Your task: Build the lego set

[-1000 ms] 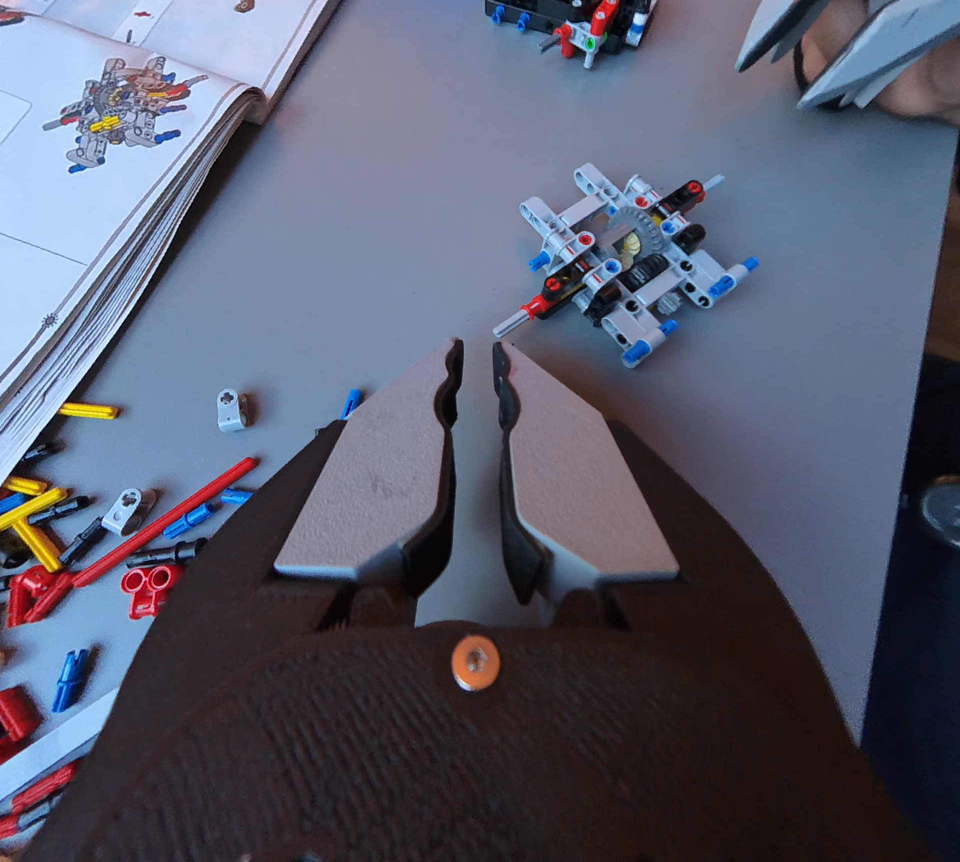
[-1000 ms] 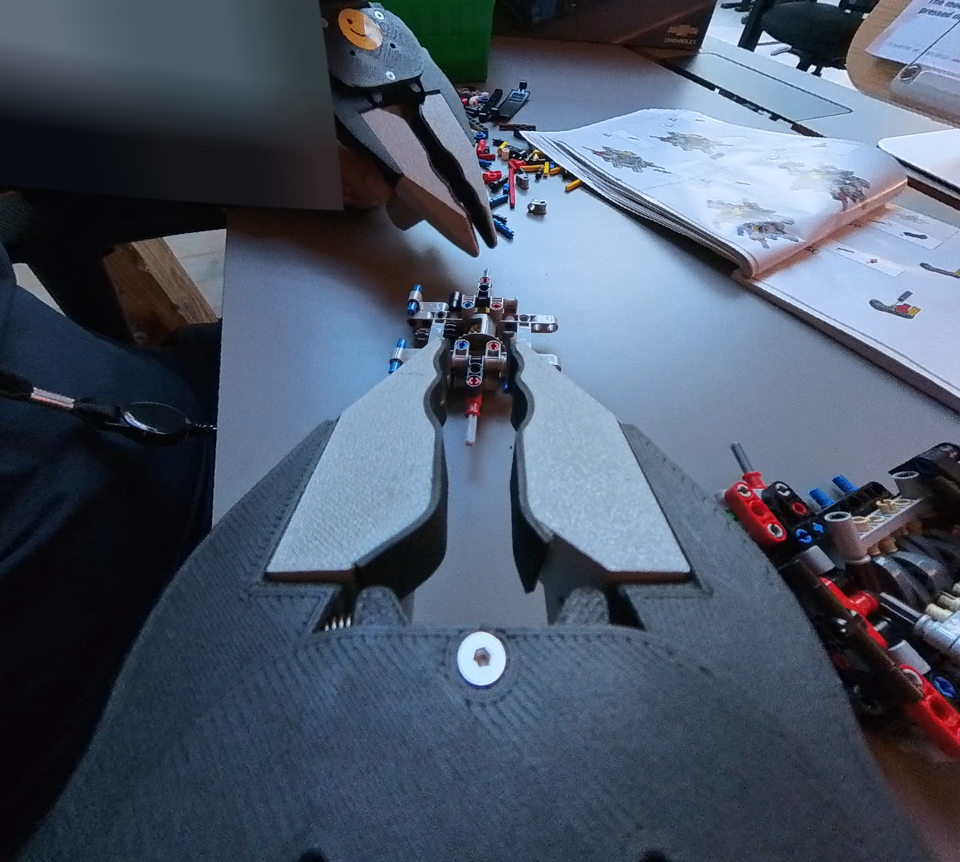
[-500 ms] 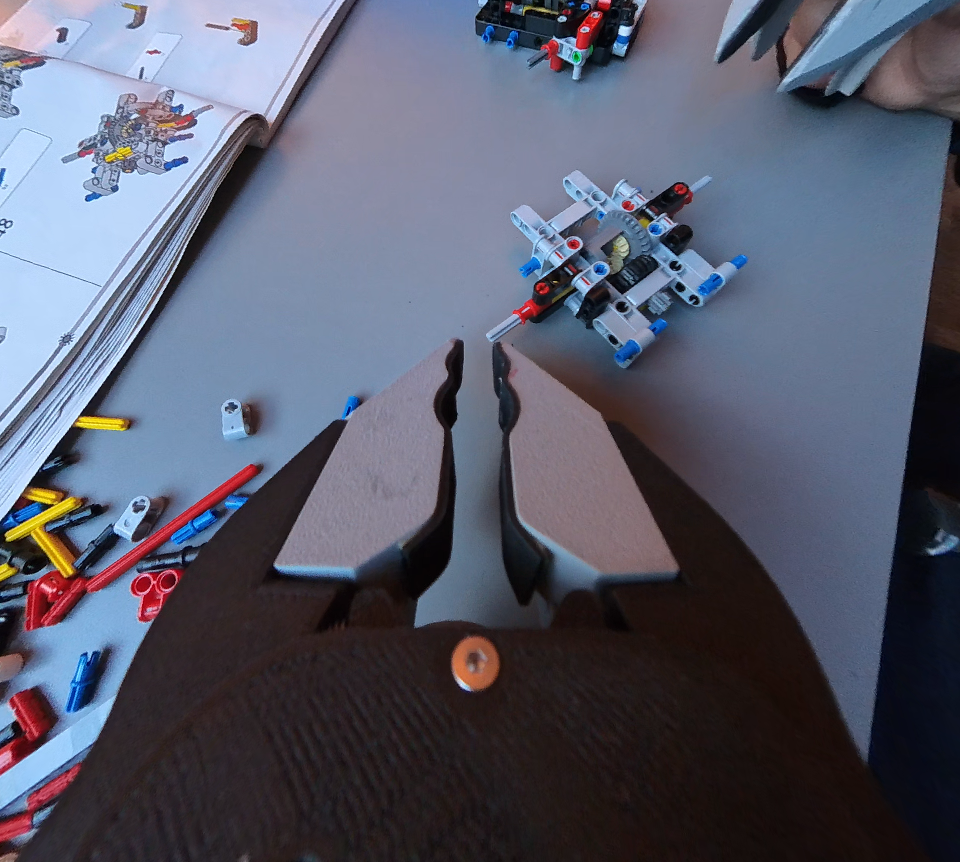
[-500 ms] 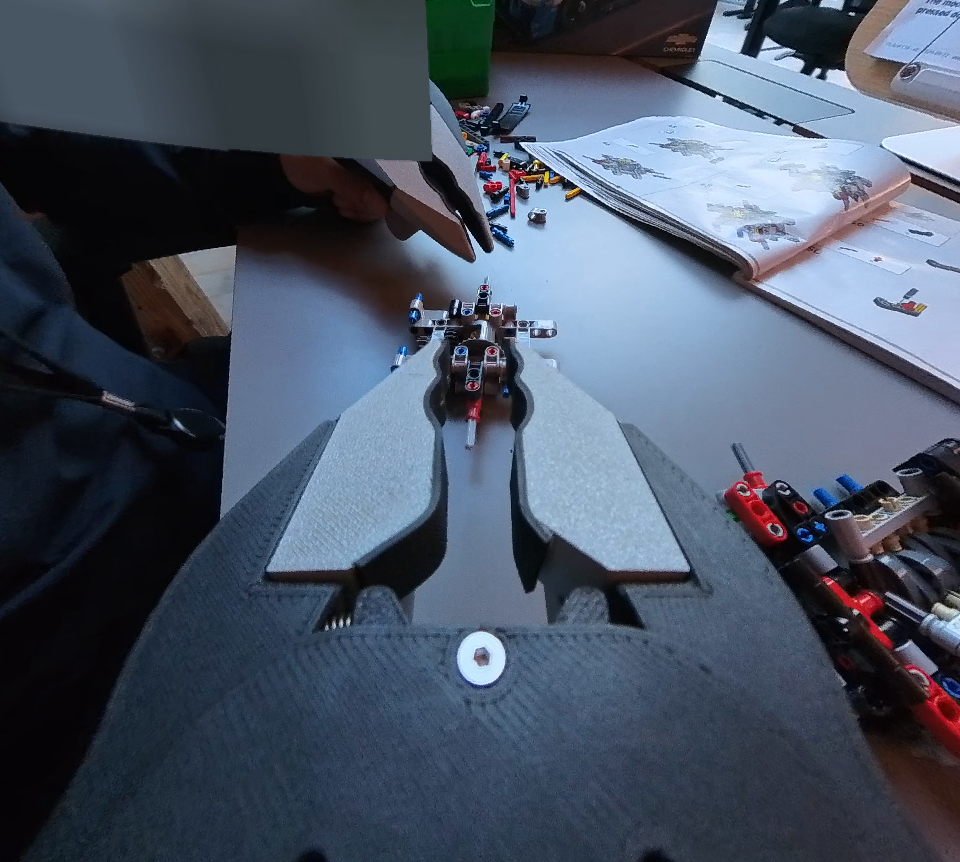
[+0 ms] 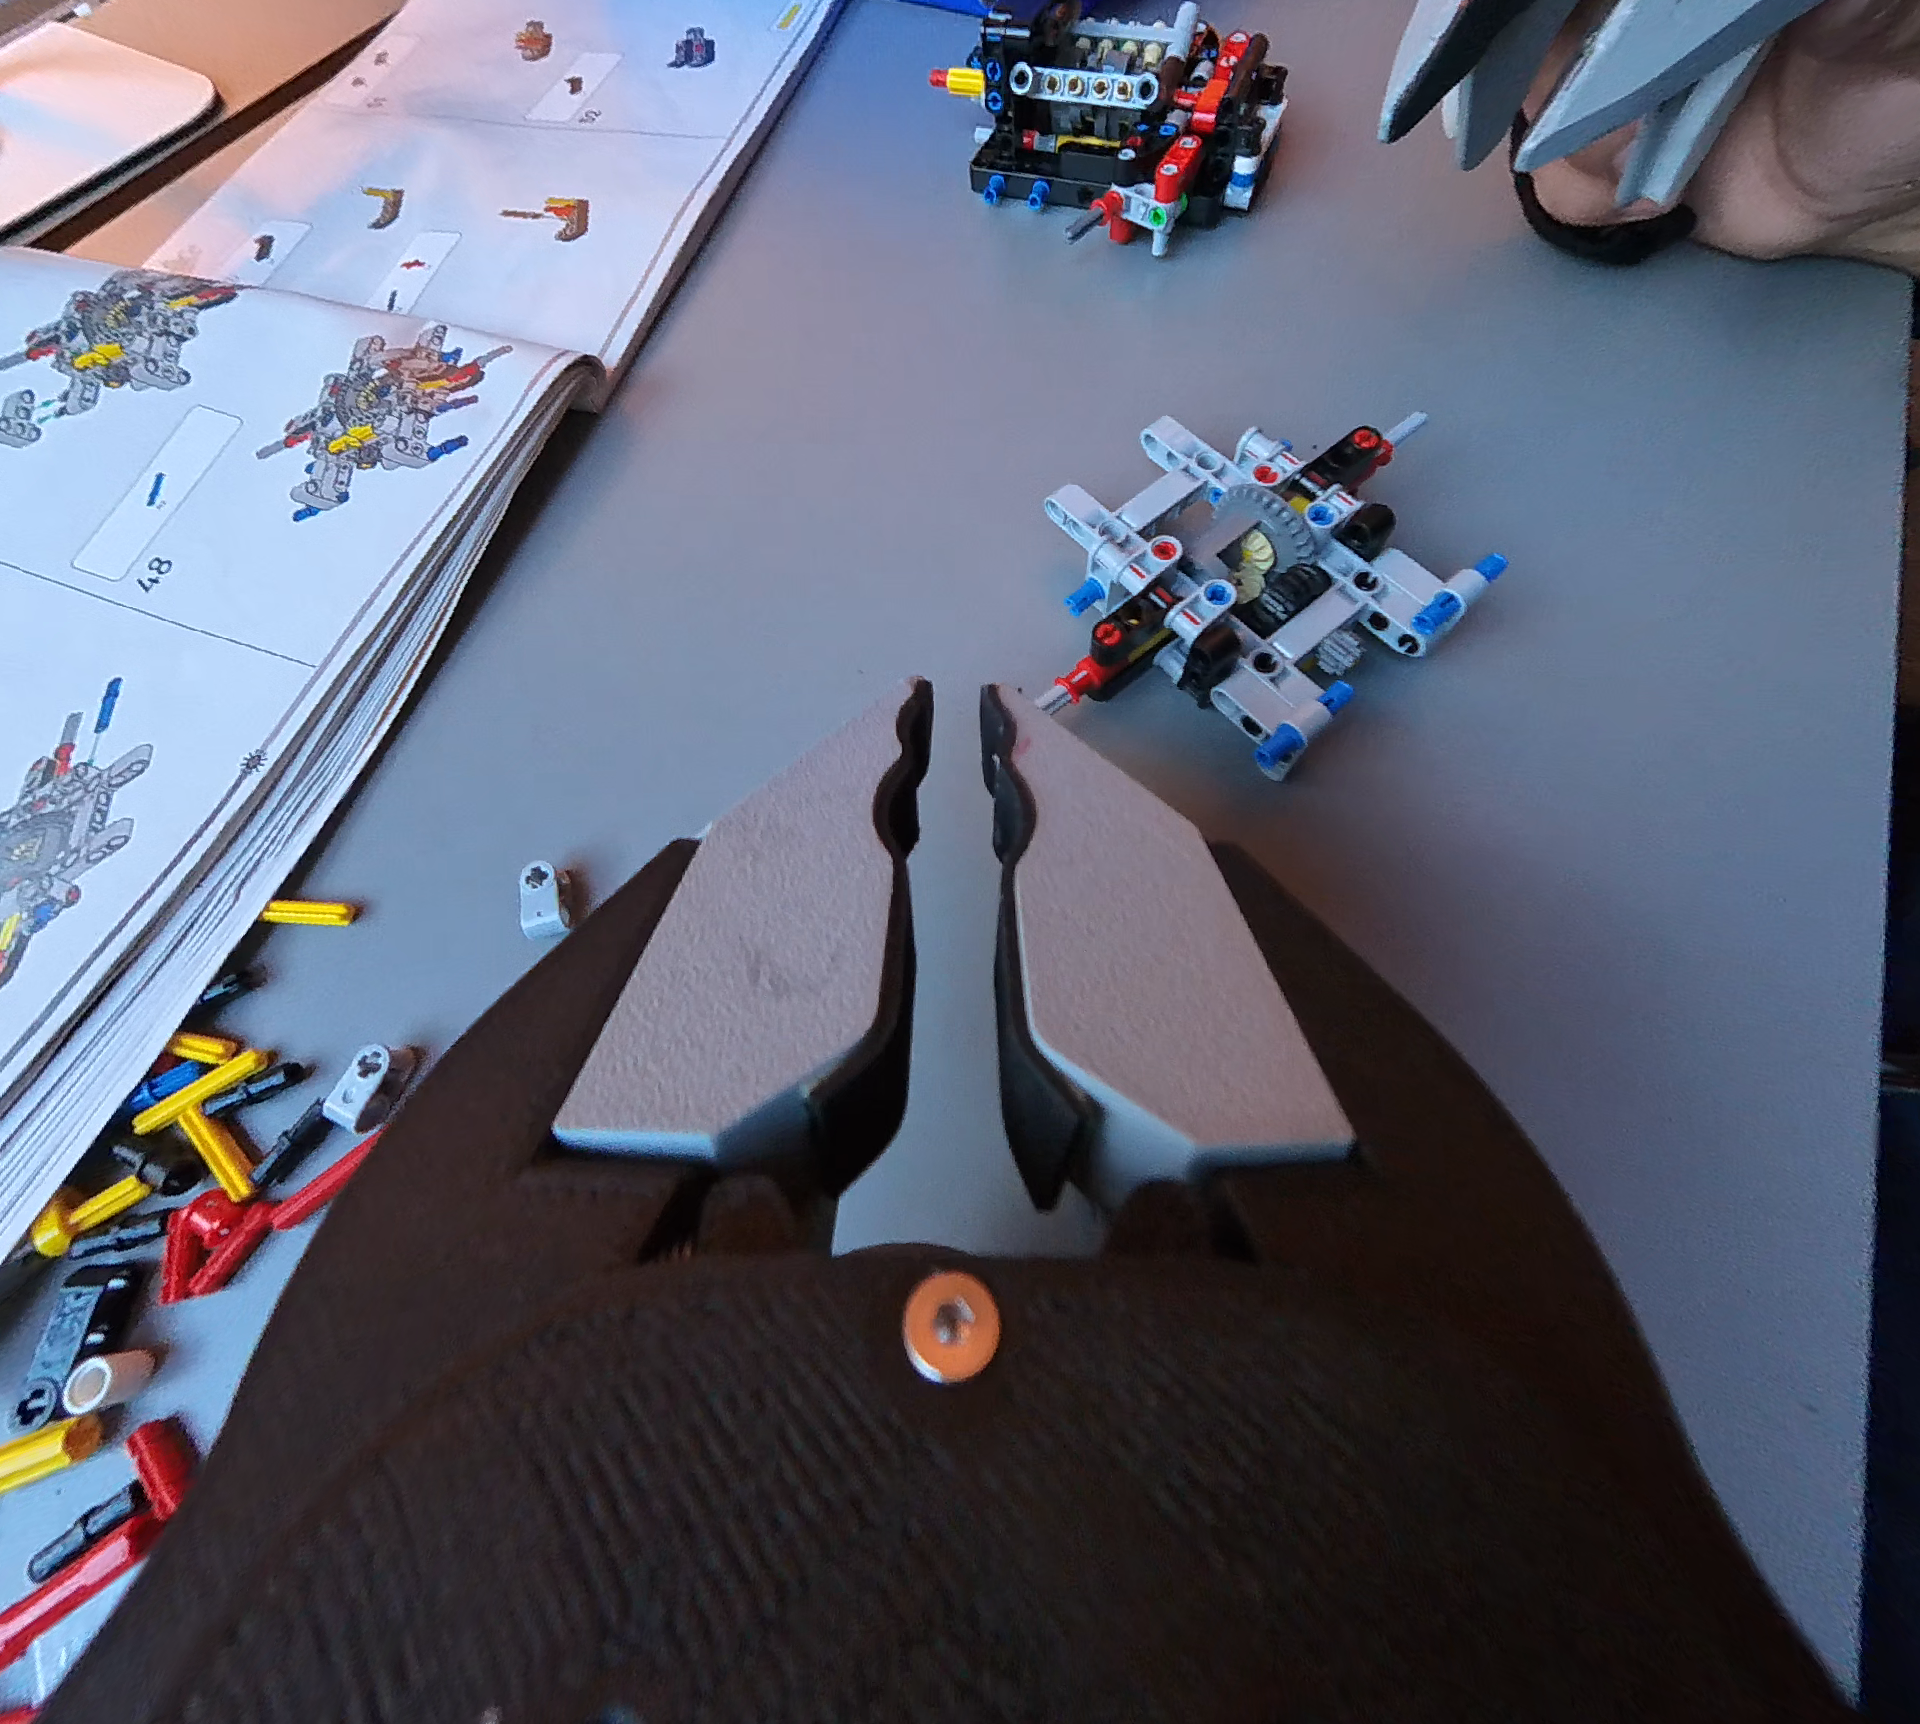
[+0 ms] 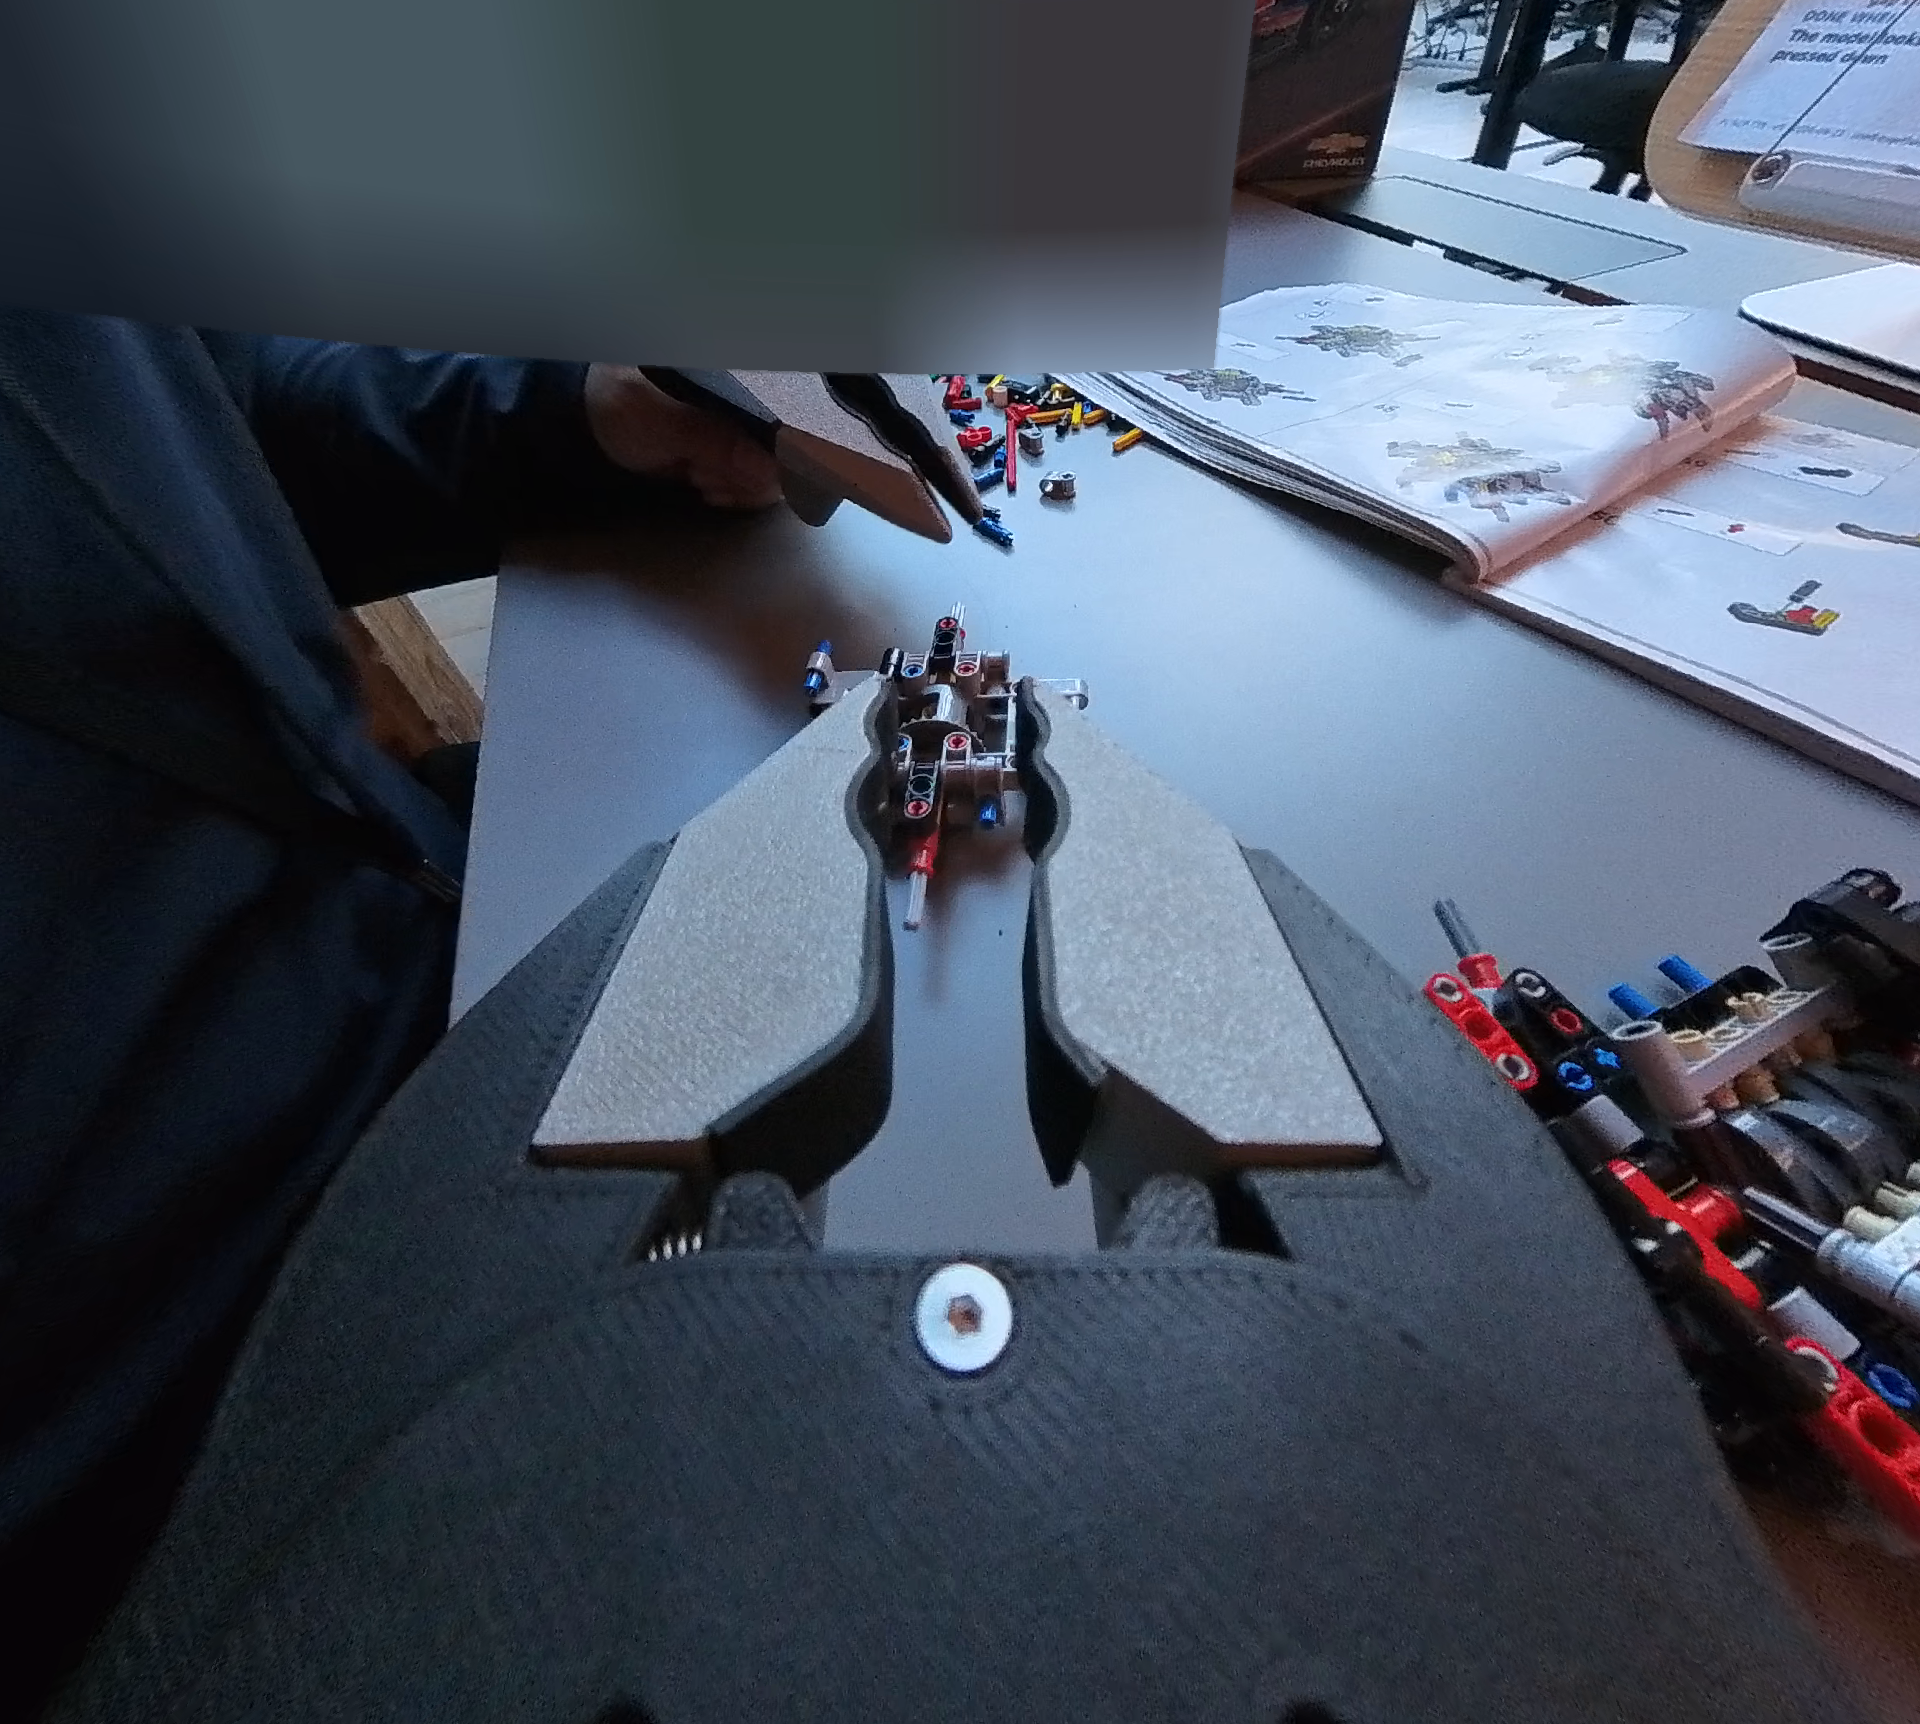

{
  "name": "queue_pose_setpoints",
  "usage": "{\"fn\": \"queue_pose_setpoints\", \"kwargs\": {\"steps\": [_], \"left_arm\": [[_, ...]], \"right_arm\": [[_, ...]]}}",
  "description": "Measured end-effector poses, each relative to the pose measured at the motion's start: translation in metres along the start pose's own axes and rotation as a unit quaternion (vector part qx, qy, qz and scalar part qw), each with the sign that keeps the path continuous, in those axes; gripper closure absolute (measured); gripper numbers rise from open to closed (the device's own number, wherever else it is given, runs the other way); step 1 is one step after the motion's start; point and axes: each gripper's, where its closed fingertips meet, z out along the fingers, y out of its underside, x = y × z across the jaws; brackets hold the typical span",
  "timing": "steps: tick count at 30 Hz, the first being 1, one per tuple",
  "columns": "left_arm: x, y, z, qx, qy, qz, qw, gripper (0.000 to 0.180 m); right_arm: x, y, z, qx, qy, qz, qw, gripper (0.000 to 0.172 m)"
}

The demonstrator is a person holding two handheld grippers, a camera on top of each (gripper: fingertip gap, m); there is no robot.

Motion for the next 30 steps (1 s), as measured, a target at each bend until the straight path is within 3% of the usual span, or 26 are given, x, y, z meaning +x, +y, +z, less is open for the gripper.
{"fn": "queue_pose_setpoints", "kwargs": {"steps": [30], "left_arm": [[0.000,-0.001,0.003,-0.002,-0.015,0.034,0.999,0.174]], "right_arm": [[-0.005,0.011,0.009,-0.044,0.000,-0.037,0.998,0.152]]}}
